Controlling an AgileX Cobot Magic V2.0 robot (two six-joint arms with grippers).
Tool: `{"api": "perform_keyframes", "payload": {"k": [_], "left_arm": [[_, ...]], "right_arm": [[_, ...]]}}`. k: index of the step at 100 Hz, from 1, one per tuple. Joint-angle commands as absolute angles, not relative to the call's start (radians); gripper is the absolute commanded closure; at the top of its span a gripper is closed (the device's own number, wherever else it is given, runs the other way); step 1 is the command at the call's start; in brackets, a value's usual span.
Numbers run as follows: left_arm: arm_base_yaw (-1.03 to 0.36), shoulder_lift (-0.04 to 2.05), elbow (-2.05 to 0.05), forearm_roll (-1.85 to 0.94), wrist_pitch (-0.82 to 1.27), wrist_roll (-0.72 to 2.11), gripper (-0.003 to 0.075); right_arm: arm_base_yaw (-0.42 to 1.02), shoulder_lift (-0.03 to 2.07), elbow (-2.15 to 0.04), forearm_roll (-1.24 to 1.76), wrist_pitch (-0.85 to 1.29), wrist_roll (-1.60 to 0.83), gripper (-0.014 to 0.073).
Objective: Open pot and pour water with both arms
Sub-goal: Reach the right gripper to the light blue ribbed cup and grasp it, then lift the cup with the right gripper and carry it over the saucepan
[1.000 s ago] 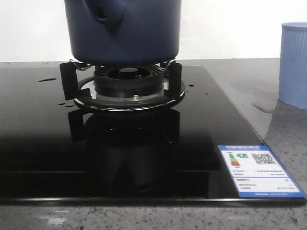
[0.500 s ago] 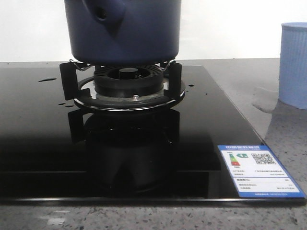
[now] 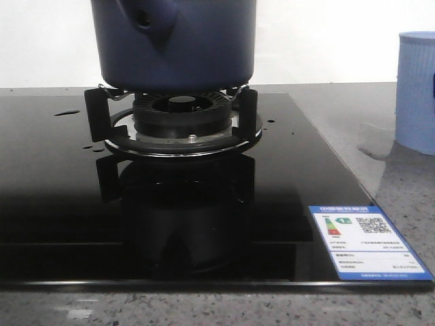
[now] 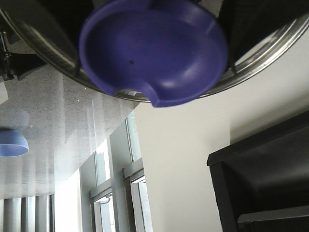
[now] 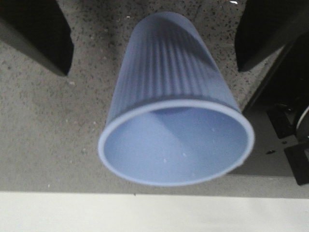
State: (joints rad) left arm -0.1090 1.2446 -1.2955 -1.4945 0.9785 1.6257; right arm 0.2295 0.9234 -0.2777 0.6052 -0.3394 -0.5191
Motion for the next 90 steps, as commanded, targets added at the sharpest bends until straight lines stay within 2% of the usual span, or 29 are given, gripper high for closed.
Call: {"api": "perform_keyframes", "payload": {"k": [1,17,49,74,81,90], "left_arm": [[-0.108,1.214,-1.335,-1.591,0.969,1.613,0.0414],[-0.108,1.214,-1.335,-1.589,0.969,1.613,0.0414],[-0.108,1.214,-1.335,-1.589,0.969,1.613,0.0414],[-0.108,1.214,-1.335,-1.589,0.969,1.613,0.0414],[-0.108,1.214,-1.335,-1.589,0.969,1.613,0.0414],[-0.108,1.214,-1.335,-1.589,0.969,1.611,0.0414]], "right_arm": [[0.232,0.953,-0.314,0.555,-0.438,-0.473,-0.0003],[0.262,0.998,-0.315,0.424,-0.523,-0.349,-0.0003],[0.28,1.147,-0.315,0.423,-0.727,-0.29,0.0],[0.28,1.22,-0.342,0.374,-0.754,-0.259,0.0003],[0.28,1.22,-0.35,0.369,-0.754,-0.259,0.0029],[0.28,1.22,-0.358,0.369,-0.754,-0.259,0.0117]]}}
